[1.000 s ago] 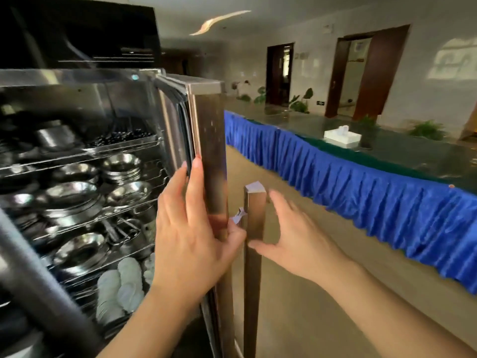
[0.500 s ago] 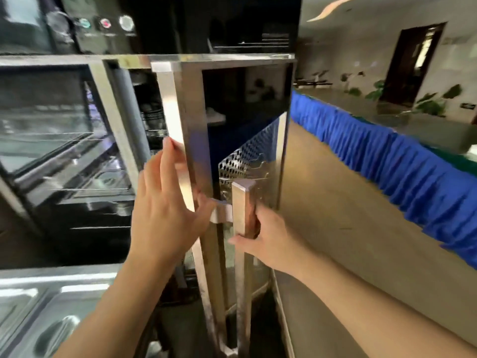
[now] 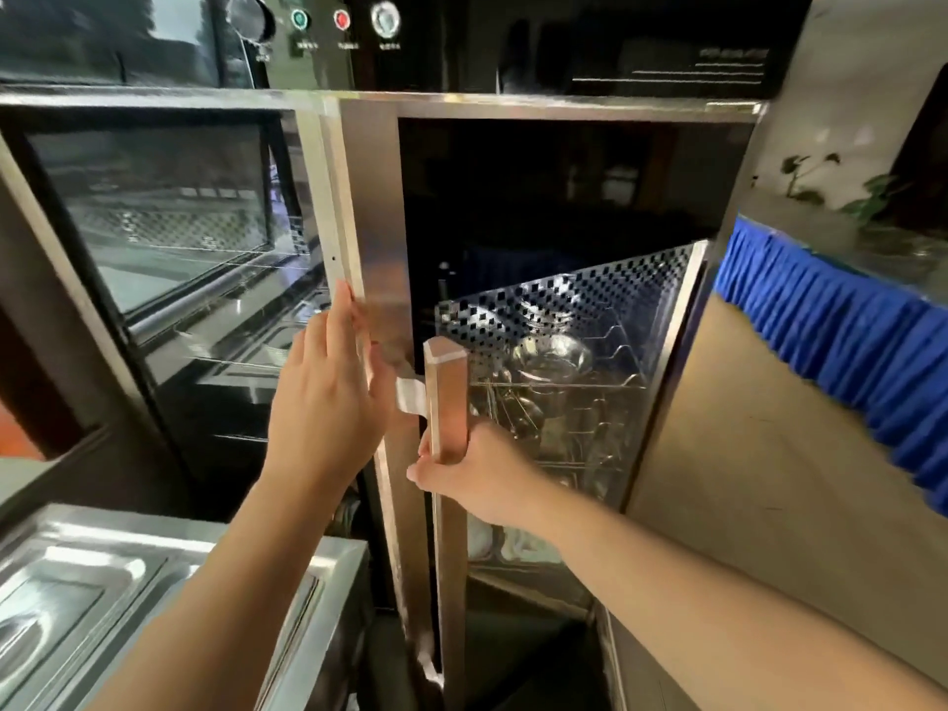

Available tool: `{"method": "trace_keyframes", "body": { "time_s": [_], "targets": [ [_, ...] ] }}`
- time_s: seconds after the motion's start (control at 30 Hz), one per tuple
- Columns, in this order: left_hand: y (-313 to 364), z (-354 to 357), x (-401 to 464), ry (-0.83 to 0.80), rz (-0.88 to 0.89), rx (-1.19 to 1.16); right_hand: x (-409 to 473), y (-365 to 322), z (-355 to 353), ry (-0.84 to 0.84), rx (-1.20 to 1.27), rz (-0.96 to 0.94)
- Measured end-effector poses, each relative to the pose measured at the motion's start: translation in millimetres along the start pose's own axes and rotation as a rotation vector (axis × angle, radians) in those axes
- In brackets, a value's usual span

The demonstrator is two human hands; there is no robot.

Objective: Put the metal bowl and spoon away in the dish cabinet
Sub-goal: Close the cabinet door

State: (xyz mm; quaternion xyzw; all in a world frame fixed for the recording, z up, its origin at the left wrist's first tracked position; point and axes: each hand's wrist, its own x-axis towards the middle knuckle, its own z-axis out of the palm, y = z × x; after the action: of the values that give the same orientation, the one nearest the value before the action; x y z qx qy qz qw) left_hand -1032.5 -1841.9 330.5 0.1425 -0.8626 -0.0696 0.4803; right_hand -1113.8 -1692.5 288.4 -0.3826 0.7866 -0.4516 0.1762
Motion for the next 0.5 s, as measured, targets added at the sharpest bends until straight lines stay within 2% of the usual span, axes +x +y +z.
{"method": "trace_keyframes", "body": {
  "time_s": [0.17, 0.5],
  "targets": [
    [-44.9, 38.1, 33.7, 0.002, -0.023, -0.045, 63.5, -2.1, 18.9, -0.068, 0.089, 0.037],
    [-133.3, 105.2, 106.6, -0.084, -0.053, -0.060, 186.4, 1.7, 42.9, 0.056, 0.123, 0.045]
  ]
}}
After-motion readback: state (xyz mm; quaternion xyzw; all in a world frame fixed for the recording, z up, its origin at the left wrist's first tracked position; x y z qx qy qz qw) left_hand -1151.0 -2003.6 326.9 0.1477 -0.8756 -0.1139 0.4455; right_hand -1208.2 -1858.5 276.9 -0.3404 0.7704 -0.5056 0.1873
